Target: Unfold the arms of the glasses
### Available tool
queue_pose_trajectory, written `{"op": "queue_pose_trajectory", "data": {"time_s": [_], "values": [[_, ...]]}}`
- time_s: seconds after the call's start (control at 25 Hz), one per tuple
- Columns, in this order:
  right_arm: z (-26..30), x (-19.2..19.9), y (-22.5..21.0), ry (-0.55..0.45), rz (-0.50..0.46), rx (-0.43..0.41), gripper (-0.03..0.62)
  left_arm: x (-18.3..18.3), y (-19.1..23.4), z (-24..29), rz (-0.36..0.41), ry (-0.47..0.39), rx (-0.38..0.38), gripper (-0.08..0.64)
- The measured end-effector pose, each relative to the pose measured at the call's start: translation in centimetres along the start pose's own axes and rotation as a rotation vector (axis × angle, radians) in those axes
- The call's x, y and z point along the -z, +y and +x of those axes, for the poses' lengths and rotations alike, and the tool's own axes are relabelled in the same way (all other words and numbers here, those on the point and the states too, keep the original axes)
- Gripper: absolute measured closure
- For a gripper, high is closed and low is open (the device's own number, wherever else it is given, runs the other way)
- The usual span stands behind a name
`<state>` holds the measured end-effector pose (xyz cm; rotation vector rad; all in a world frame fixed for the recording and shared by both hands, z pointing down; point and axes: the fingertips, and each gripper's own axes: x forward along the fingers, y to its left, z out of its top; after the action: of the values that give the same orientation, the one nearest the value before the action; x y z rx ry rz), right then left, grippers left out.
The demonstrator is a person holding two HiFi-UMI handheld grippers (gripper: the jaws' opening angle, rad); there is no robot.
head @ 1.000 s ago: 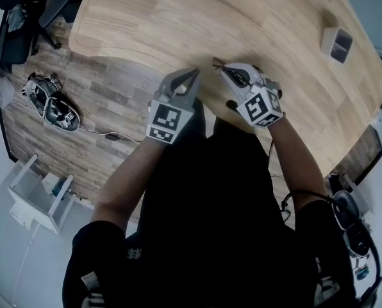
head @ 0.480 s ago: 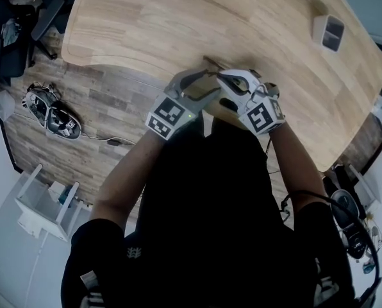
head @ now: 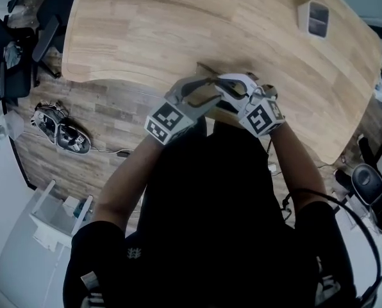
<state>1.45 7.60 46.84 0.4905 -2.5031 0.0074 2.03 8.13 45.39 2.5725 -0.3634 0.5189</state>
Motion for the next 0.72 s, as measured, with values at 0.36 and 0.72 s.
{"op": "queue_pose_trajectory", "data": {"time_s": [0.36,0.72], "values": [[-3.2,3.2,0.9,0.050,0.028,0.078,0.531,-1.3,-4.5,1.9,0.071,0.018,0.114,0.348],[-5.4,8.1,2.1,0.135,0.205,0.187,0.528,-1.8,-8.8,3.9,0.133,0.059,0.248,0.350]]}}
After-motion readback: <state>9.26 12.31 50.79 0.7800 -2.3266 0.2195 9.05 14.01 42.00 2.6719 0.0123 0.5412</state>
